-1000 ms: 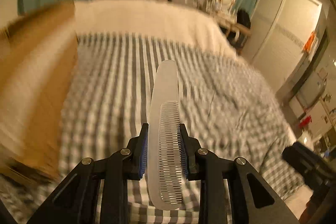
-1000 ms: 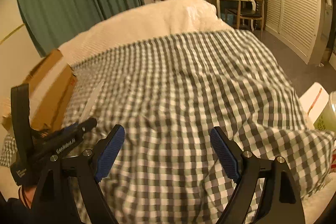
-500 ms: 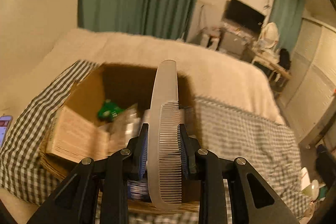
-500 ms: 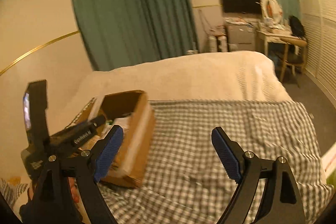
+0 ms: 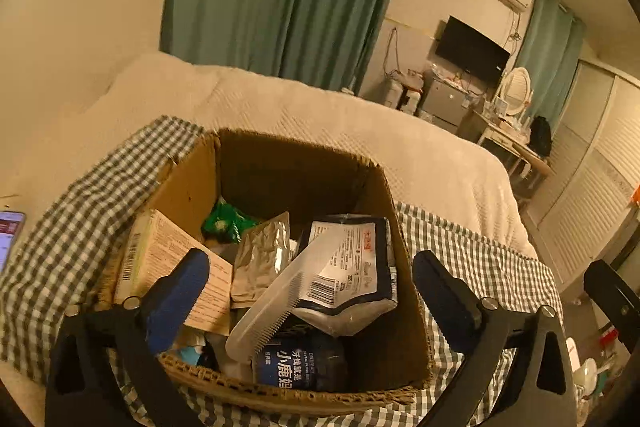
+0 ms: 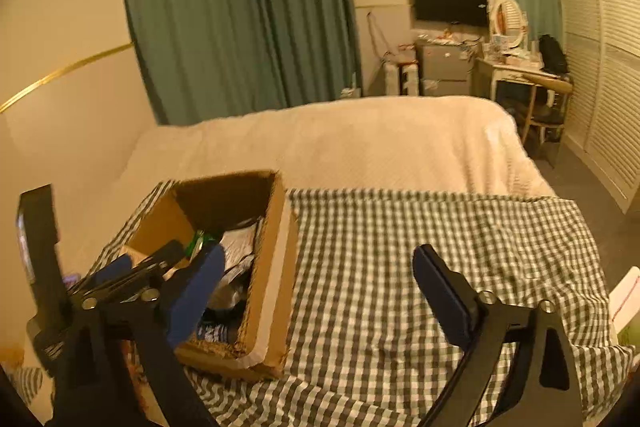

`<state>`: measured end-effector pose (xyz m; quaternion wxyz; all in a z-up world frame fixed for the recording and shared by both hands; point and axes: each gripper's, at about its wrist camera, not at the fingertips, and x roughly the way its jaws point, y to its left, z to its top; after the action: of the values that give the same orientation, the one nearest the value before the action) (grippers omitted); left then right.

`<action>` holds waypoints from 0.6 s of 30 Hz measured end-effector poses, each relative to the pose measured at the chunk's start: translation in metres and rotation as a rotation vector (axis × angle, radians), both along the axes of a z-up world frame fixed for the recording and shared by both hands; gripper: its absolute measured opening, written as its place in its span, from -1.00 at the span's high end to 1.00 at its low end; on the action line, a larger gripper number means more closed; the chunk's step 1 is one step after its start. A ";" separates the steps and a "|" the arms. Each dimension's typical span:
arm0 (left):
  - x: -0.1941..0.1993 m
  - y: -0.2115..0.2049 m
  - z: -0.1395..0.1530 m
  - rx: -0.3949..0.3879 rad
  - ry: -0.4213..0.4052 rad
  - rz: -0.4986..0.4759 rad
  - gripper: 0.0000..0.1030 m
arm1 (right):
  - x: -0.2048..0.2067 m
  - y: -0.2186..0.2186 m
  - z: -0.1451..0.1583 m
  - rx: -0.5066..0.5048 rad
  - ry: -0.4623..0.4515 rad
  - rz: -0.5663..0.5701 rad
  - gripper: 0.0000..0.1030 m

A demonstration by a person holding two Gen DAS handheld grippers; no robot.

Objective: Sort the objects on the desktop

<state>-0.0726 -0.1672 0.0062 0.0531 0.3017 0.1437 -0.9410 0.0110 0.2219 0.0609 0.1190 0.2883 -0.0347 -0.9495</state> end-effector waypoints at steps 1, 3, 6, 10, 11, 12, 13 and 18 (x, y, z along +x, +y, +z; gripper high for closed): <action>0.004 0.001 0.003 -0.005 0.003 0.004 -1.00 | 0.000 0.002 0.002 0.002 0.012 -0.011 -0.99; 0.008 0.003 0.008 -0.015 -0.007 0.009 -1.00 | 0.002 0.006 0.003 0.022 0.043 -0.030 -0.99; 0.016 0.006 0.011 -0.010 0.004 0.007 -1.00 | -0.001 0.007 -0.002 0.073 0.020 -0.047 -0.99; 0.020 0.009 0.006 -0.002 -0.012 -0.009 -1.00 | 0.001 0.016 -0.016 0.106 -0.020 -0.109 -0.99; 0.020 0.011 0.004 -0.012 -0.021 -0.008 -1.00 | 0.003 0.019 -0.018 0.102 -0.015 -0.120 -0.99; 0.020 0.012 0.003 -0.017 -0.023 -0.008 -1.00 | 0.005 0.022 -0.021 0.091 -0.021 -0.123 -0.99; 0.020 0.012 0.001 -0.017 -0.021 -0.014 -1.00 | 0.006 0.025 -0.023 0.074 -0.031 -0.121 -0.99; 0.021 0.025 -0.003 -0.070 -0.005 -0.033 -1.00 | 0.008 0.035 -0.025 0.062 -0.038 -0.139 -0.99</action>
<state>-0.0520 -0.1418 0.0028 0.0486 0.3044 0.1054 -0.9454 0.0192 0.2572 0.0355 0.0432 0.3068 -0.0276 -0.9504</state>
